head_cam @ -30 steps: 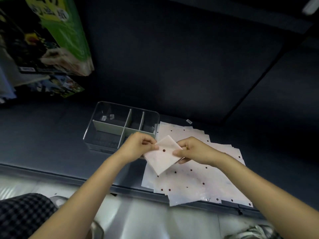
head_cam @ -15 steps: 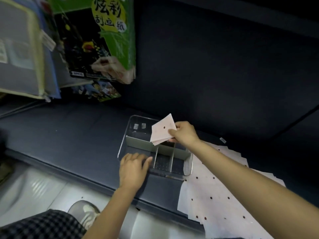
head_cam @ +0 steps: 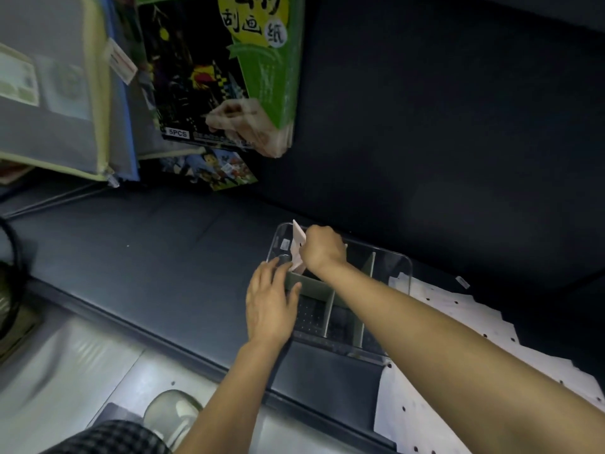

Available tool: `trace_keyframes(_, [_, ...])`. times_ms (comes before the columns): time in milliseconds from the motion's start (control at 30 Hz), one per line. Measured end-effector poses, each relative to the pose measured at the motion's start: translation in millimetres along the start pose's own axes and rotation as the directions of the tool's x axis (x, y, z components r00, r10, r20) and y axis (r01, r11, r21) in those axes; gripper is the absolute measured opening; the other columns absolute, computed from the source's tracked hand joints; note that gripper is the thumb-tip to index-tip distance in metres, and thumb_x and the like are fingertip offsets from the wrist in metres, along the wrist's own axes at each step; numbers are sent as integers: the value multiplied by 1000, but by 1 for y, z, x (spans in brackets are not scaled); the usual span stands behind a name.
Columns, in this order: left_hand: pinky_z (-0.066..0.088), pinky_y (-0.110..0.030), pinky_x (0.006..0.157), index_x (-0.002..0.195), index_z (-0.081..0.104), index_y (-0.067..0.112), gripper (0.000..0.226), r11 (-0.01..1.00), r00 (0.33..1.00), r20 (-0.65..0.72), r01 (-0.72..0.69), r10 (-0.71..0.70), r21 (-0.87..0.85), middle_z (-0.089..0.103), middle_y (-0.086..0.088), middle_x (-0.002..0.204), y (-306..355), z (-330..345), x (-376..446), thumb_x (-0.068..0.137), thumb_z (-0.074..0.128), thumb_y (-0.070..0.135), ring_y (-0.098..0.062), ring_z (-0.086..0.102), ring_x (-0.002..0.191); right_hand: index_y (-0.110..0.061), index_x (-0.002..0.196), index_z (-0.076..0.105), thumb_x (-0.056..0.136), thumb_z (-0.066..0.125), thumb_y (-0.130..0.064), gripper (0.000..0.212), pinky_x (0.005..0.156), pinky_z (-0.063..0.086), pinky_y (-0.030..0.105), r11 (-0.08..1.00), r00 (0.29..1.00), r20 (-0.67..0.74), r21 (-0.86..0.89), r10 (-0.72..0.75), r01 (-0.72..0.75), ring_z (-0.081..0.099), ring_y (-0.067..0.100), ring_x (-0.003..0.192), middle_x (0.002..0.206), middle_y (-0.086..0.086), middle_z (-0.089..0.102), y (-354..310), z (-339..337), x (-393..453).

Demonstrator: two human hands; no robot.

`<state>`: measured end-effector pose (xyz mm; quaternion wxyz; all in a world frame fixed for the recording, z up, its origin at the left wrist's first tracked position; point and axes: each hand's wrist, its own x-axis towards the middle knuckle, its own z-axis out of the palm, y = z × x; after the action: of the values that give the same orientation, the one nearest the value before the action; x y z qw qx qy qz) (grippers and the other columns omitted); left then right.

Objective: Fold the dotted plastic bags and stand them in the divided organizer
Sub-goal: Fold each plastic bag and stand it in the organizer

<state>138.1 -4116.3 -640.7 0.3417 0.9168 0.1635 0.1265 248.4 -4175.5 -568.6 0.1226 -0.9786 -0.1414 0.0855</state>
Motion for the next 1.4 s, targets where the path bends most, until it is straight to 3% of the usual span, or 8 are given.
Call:
trace_keyframes(267, [37, -35, 106, 131, 44, 14, 37, 969, 989, -127, 47, -79, -243, 36, -2, 143, -2, 1, 1, 95, 51, 19, -18, 25, 138, -17, 75, 64, 95, 40, -50, 45, 92, 49, 37, 901, 959, 281, 423, -30, -95, 63, 27, 101, 97, 8, 66, -5, 13, 3])
trace_keyframes(367, [45, -29, 91, 127, 46, 15, 35, 977, 978, -201, 14, -58, -214, 34, -3, 138, 1, 0, -2, 92, 55, 15, -20, 34, 130, -8, 102, 66, 101, 28, -42, 51, 97, 39, 33, 906, 948, 307, 419, -80, -60, 54, 25, 116, 121, 11, 61, -6, 20, 0])
trace_keyframes(500, [46, -33, 92, 130, 47, 19, 41, 990, 989, -143, 18, -37, -137, 31, -2, 141, -2, 4, -2, 91, 55, 11, -18, 29, 131, -15, 92, 64, 102, 28, -35, 42, 95, 42, 35, 888, 938, 327, 456, -117, -48, 56, 24, 111, 118, 12, 62, -2, 22, -4])
trace_keyframes(933, [30, -55, 106, 119, 58, 5, 31, 997, 990, -120, 75, -72, 23, 34, -22, 142, 28, 6, -17, 89, 60, 12, -41, 28, 132, -18, 122, 60, 95, 53, -18, 28, 97, 43, 21, 861, 997, -21, 503, -76, 76, 58, 9, 109, 119, -5, 63, 186, -34, -134])
trace_keyframes(1033, [39, -53, 98, 106, 62, 2, 20, 989, 978, -153, -130, 139, 69, 46, -24, 131, 58, 18, -42, 88, 62, 10, -42, 40, 123, -21, 126, 56, 94, 56, -23, 32, 97, 40, 19, 936, 999, 37, 350, 17, -29, 54, 10, 114, 125, -7, 57, 257, -31, -188])
trace_keyframes(1167, [48, -42, 93, 102, 66, 5, 18, 838, 812, 219, -544, 541, -55, 56, -15, 123, 99, 56, -98, 85, 67, 11, -33, 51, 117, -25, 142, 36, 86, 63, -43, 64, 110, 21, 16, 988, 971, 239, 145, 9, -45, 30, 8, 135, 147, -12, 31, 324, -11, -256])
trace_keyframes(1300, [14, -21, 114, 137, 44, 23, 53, 795, 548, 640, -583, 538, -169, 23, 5, 154, 109, 100, -156, 90, 56, 44, -12, 14, 144, -28, 148, 20, 79, 63, -56, 87, 115, 2, 15, 992, 930, 345, 25, -125, 124, 0, 2, 141, 152, -16, 1, 351, 23, -299])
trace_keyframes(1400, [-9, -23, 114, 149, 18, 27, 84, 743, 429, 776, -665, 462, -76, 0, 8, 159, 103, 115, -175, 82, 59, 56, -12, -7, 146, -21, 129, 57, 66, 82, -38, 70, 107, 39, 35, 974, 960, 170, -11, -223, 228, 40, 19, 133, 144, -1, 43, 350, 36, -315])
